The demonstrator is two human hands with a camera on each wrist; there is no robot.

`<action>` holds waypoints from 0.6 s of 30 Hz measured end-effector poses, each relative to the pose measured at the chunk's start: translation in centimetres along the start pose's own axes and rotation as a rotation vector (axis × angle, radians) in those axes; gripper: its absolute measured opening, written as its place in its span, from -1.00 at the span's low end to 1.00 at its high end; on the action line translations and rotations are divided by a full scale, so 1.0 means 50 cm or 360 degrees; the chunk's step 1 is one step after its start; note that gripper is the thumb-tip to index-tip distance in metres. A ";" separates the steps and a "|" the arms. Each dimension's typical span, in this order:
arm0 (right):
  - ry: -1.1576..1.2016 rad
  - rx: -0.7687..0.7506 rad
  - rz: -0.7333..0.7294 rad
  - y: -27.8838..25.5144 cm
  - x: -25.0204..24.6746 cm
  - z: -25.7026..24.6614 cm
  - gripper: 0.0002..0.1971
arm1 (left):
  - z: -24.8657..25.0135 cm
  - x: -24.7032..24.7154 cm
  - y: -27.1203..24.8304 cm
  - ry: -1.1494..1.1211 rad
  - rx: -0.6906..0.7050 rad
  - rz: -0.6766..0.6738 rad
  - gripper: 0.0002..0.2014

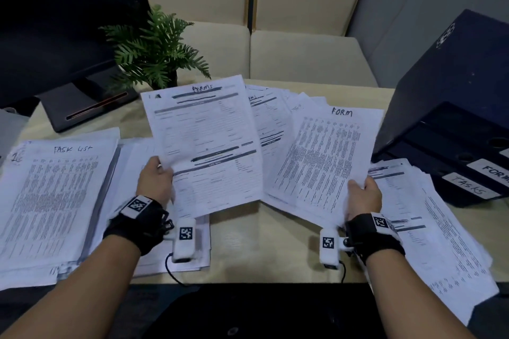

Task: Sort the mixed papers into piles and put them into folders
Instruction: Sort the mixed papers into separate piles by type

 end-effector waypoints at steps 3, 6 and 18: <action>0.0015 -0.0009 -0.0190 -0.010 0.041 -0.012 -0.88 | 0.001 0.025 -0.013 -0.0003 -0.0023 -0.0133 -0.95; 0.0069 -0.0020 -0.0532 -0.040 0.085 -0.020 -0.83 | 0.013 0.066 -0.042 0.0101 -0.0011 -0.0250 -0.92; 0.0485 0.0099 -0.0822 -0.209 0.064 -0.036 -0.76 | 0.008 0.109 -0.117 0.0142 0.0043 -0.0637 -0.87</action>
Point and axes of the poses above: each hand's wrist, its own y-axis towards the middle knuckle, its own x-axis out of the palm, z = x × y, the point moved 4 cm from there along y, towards the middle knuckle, and after that the axes turned 1 degree about -x, right-handed, at the moved point
